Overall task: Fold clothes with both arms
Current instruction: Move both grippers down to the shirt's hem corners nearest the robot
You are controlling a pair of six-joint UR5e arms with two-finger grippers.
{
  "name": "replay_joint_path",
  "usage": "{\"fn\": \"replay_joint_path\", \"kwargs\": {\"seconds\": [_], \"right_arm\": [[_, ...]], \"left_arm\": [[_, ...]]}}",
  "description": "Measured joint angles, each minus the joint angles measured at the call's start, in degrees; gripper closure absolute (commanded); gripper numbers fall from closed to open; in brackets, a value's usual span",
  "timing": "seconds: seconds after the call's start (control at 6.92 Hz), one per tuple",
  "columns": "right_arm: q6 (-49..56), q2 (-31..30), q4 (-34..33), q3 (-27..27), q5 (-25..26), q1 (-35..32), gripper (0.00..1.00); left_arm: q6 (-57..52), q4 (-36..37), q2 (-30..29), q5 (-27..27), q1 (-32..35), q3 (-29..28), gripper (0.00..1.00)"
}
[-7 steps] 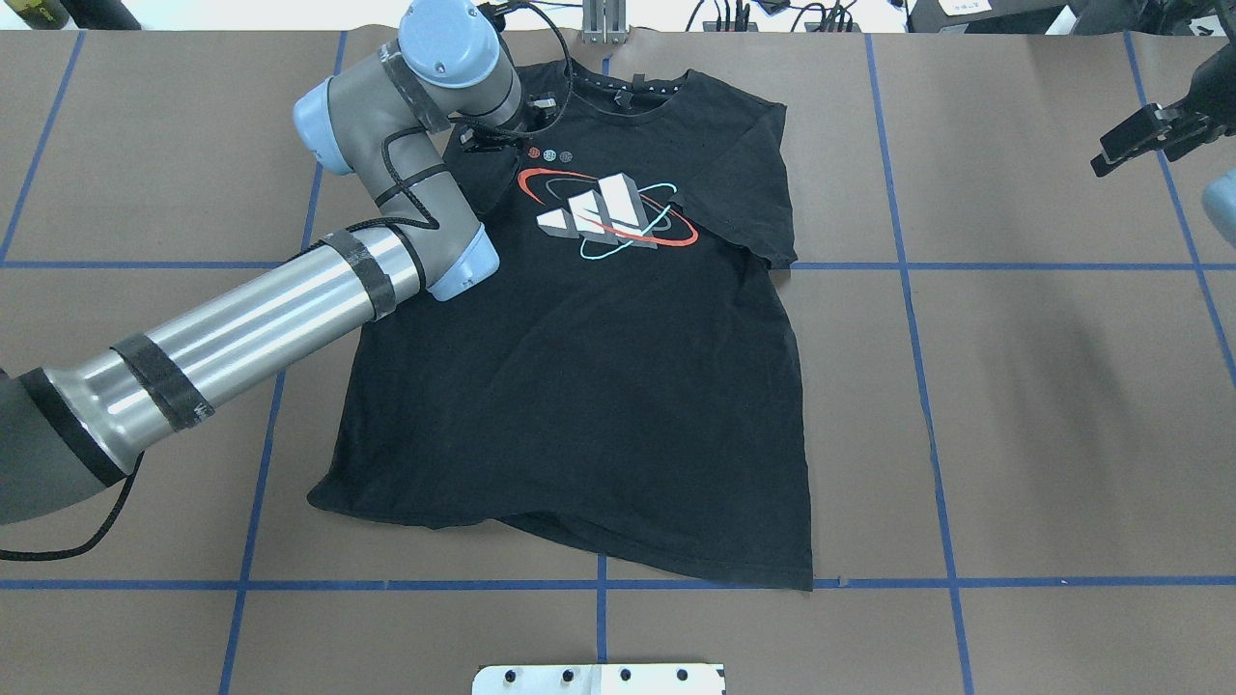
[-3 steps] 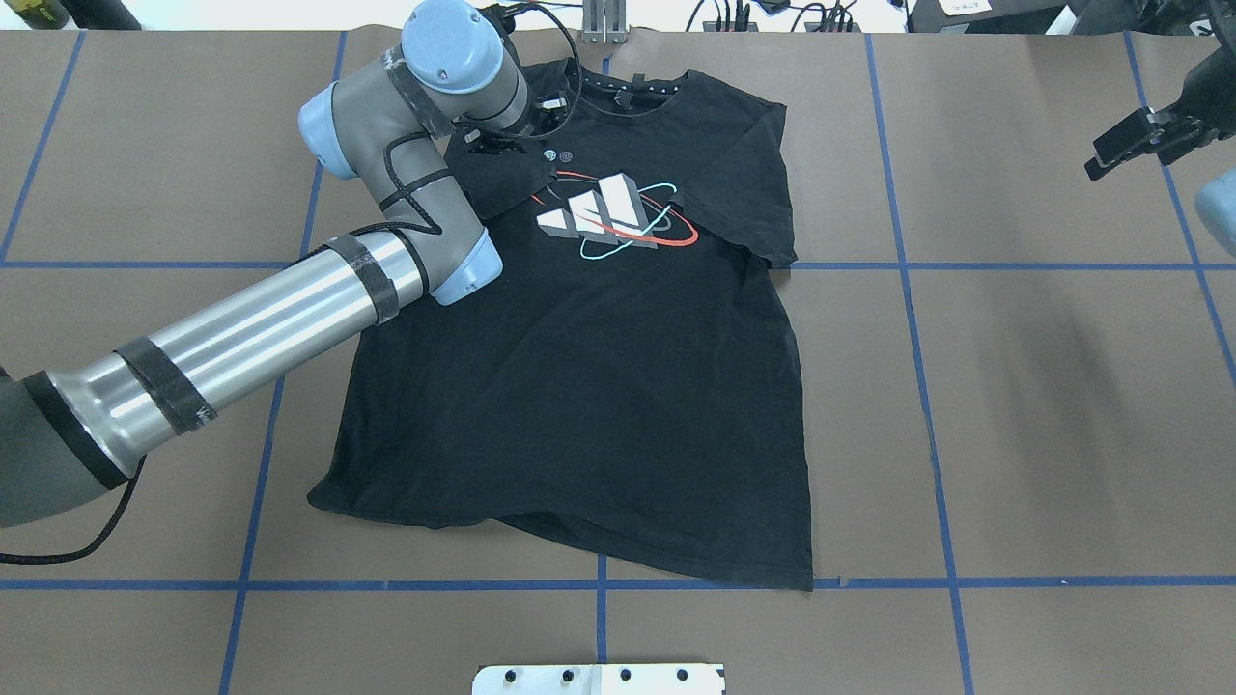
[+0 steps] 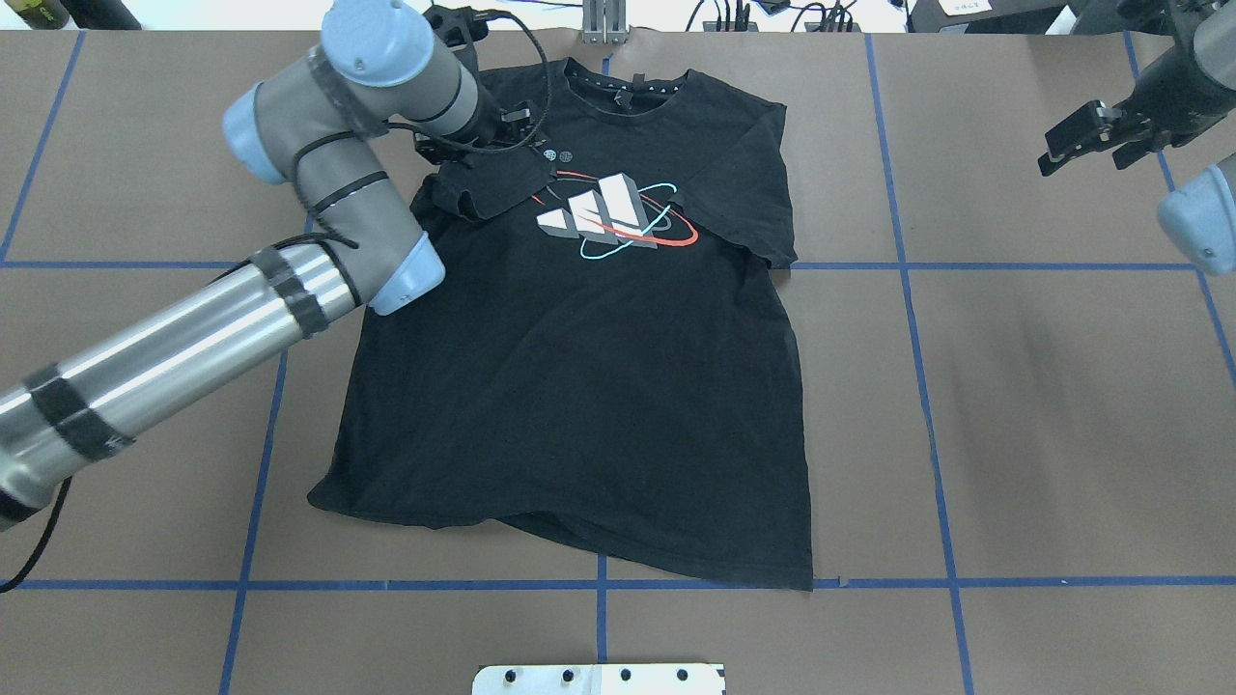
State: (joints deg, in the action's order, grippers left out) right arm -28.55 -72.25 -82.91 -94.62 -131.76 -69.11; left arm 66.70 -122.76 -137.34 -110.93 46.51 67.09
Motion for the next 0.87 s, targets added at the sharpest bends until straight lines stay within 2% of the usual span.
{"fn": "replay_joint_path", "kwargs": {"seconds": [0.29, 0.43, 0.58, 0.87], "right_arm": [[-13.36, -2.32, -0.23, -9.53, 2.29, 6.19, 0.00], [-19.74, -4.90, -0.29, -15.44, 4.86, 10.59, 0.00], [-25.26, -8.07, -0.29, -21.21, 7.24, 15.11, 0.00], [-35.41, -13.21, -0.25, -30.00, 13.95, 25.32, 0.00]], "left_arm": [[-7.67, 7.10, 13.97, -2.00, 0.58, 20.75, 0.00], [-9.29, 8.57, 19.98, -4.50, 0.64, 28.67, 0.00], [-9.66, 9.01, 25.00, -7.46, 0.65, 34.39, 0.00], [-9.97, 8.05, 32.71, -9.39, 0.26, 41.19, 0.00]]}}
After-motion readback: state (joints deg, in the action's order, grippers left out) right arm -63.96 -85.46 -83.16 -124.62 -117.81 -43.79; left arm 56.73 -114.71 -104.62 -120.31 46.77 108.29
